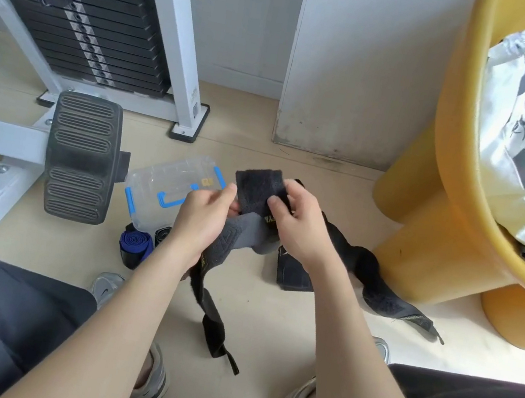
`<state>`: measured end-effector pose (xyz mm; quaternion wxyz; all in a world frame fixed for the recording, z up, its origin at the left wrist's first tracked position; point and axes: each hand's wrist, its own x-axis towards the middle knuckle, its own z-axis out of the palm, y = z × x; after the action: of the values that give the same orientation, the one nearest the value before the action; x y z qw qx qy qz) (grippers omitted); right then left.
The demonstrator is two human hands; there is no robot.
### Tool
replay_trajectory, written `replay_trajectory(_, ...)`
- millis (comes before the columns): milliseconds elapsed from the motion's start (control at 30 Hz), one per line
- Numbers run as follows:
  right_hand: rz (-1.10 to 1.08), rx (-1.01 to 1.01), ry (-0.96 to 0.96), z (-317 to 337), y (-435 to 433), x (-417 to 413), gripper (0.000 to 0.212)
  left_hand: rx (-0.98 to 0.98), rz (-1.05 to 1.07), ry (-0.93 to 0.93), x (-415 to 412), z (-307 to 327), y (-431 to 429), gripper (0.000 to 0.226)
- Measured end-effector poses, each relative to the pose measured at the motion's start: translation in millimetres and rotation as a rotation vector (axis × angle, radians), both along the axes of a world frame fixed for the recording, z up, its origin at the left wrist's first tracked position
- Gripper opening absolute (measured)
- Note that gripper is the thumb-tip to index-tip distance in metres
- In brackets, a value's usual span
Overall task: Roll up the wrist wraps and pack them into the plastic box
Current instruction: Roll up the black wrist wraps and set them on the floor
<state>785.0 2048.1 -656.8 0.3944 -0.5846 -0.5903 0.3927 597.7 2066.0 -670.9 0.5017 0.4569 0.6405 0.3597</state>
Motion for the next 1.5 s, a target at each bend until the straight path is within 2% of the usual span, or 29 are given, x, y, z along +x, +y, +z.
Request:
replay_trajectory(100, -0.009, 0.048, 0.029, 14.6, 4.0, 0.7, 0.022, 0.011, -0.134, 0.087, -5.1, 4.8, -2.8, 0.060)
replay_trajectory(233, -0.044, 0.093, -0.149, 27.7, 6.5, 0.1, 0.027, 0.084, -0.363, 0.000, -14.8, 8.7, -5.2, 0.080)
replay_trajectory(300, -0.108, 0.093, -0.207, 33.3, 7.5, 4.0, 0.028, 0.122, -0.438, -0.054, -18.3, 8.9, -6.9, 0.076)
replay_trajectory(333, -0.119, 0.078, -0.204, 35.7, 8.0, 7.4, 0.025, 0.125, -0.425, -0.062, -19.6, 8.6, -6.9, 0.066)
replay_trajectory(400, -0.113, 0.029, -0.142, 38.2, 7.7, 13.6, 0.018, 0.110, -0.368, -0.031, -21.2, 6.7, -3.7, 0.036)
replay_trajectory(433, -0.105, 0.007, -0.087, 38.4, 6.8, 15.4, 0.020, 0.084, -0.360, -0.005, -21.4, 6.1, -3.0, 0.031)
replay_trajectory(500, -0.075, -0.029, 0.083, 36.3, 4.9, 17.1, 0.023, -0.002, -0.375, 0.007, -19.5, 9.6, -5.4, 0.051)
replay_trajectory(533, -0.047, -0.047, 0.177, 34.8, 4.3, 17.1, 0.021, -0.069, -0.374, -0.030, -18.6, 11.6, -6.5, 0.066)
replay_trajectory(600, 0.022, -0.095, 0.278, 30.6, 3.7, 17.3, 0.019, -0.236, -0.339, -0.249, -13.8, 14.1, -7.1, 0.076)
replay_trajectory(667, 0.084, -0.176, 0.320, 25.1, 2.6, 16.6, 0.019, -0.348, -0.336, -0.488, -8.7, 19.8, -8.3, 0.070)
replay_trajectory(733, 0.132, -0.296, 0.321, 18.7, 0.4, 19.0, 0.018, -0.357, -0.322, -0.531, -2.8, 23.5, -9.4, 0.055)
replay_trajectory(800, 0.251, -0.473, 0.235, 15.3, -2.8, 28.2, 0.011, -0.302, -0.226, -0.477, 0.5, 20.3, -9.0, 0.041)
replay_trajectory(867, 0.410, -0.671, 0.183, 13.8, -7.4, 37.4, 0.029, -0.257, -0.178, -0.429, 1.6, 16.5, -9.4, 0.031)
replay_trajectory(933, 0.443, -0.738, 0.221, 10.0, -10.2, 43.3, 0.046, -0.244, -0.210, -0.415, 3.7, 13.0, -11.9, 0.022)
replay_trajectory(1100, 0.141, -0.718, 0.585, -7.4, -10.6, 45.2, 0.062, -0.229, -0.419, -0.326, 4.8, 16.2, -20.9, 0.025)
replay_trajectory(1167, 0.066, -0.747, 0.551, -15.3, -9.4, 42.0, 0.070, -0.218, -0.540, -0.306, 4.2, 19.7, -23.3, 0.020)
replay_trajectory(1300, -0.065, -0.787, 0.647, -23.8, -11.7, 29.5, 0.062, -0.209, -0.837, -0.161, 4.6, 21.6, -27.8, 0.024)
replay_trajectory(1367, -0.227, -0.732, 0.675, -31.1, -11.1, 26.4, 0.044, -0.248, -0.879, -0.081, 5.2, 20.3, -28.6, 0.037)
replay_trajectory(1400, -0.323, -0.668, 0.664, -35.1, -9.9, 28.7, 0.038, -0.240, -0.885, 0.010, 3.6, 18.7, -27.4, 0.035)
replay_trajectory(1500, -0.428, -0.555, 0.636, -36.5, -3.5, 42.0, 0.049, -0.161, -0.841, 0.307, -6.5, 11.8, -21.0, 0.047)
